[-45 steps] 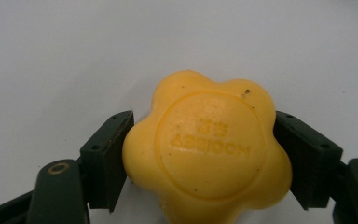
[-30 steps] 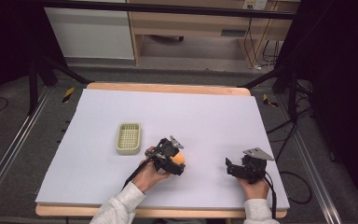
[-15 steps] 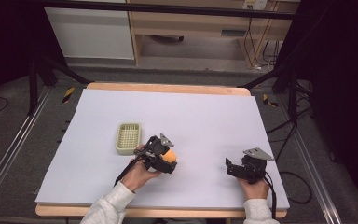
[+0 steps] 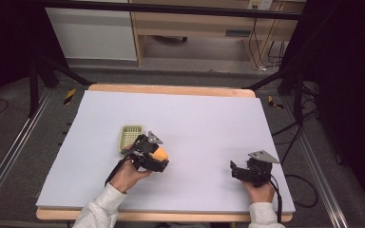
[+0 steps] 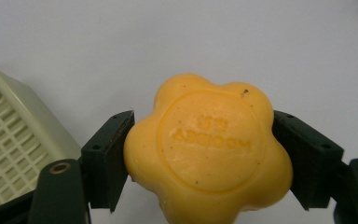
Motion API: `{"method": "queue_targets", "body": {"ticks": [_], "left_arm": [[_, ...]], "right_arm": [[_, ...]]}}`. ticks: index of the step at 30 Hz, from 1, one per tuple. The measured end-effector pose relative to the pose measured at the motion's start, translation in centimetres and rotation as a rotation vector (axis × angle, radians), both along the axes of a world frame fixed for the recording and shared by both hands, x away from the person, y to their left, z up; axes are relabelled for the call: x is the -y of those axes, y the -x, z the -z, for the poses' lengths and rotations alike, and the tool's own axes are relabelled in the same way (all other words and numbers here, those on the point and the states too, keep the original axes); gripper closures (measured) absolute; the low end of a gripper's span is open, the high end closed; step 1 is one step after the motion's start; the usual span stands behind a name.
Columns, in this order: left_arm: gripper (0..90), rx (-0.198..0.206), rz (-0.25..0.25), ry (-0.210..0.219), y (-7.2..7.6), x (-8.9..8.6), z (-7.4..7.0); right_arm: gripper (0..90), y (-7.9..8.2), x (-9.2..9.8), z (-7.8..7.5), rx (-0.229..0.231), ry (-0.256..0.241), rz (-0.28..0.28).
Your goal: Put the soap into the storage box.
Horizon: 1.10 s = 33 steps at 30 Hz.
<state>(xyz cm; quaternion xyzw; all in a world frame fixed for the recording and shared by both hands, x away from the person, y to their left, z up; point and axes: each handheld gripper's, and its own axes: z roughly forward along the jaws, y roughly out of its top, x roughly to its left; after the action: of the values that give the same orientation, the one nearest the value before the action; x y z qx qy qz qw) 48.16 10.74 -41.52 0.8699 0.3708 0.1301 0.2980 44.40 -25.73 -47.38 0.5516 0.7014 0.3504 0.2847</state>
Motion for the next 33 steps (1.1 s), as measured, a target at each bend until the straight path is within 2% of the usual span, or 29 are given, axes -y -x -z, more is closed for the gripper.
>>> {"method": "queue_targets", "body": {"ticks": [7,12,33], "left_arm": [[25.5,0.013,-0.028,0.012,-0.3,-1.2,-0.6],[25.5,0.022,-0.059,0.027,-0.9,-2.6,-1.2],[25.5,0.036,-0.144,0.060,-2.6,-5.3,-1.6]], "right_arm": [[8.7,0.1,0.1,0.0,0.005,0.003,0.000],[8.7,0.1,0.1,-0.1,0.006,-0.003,0.002],[8.7,0.1,0.2,-0.1,0.004,-0.005,0.003]]}}
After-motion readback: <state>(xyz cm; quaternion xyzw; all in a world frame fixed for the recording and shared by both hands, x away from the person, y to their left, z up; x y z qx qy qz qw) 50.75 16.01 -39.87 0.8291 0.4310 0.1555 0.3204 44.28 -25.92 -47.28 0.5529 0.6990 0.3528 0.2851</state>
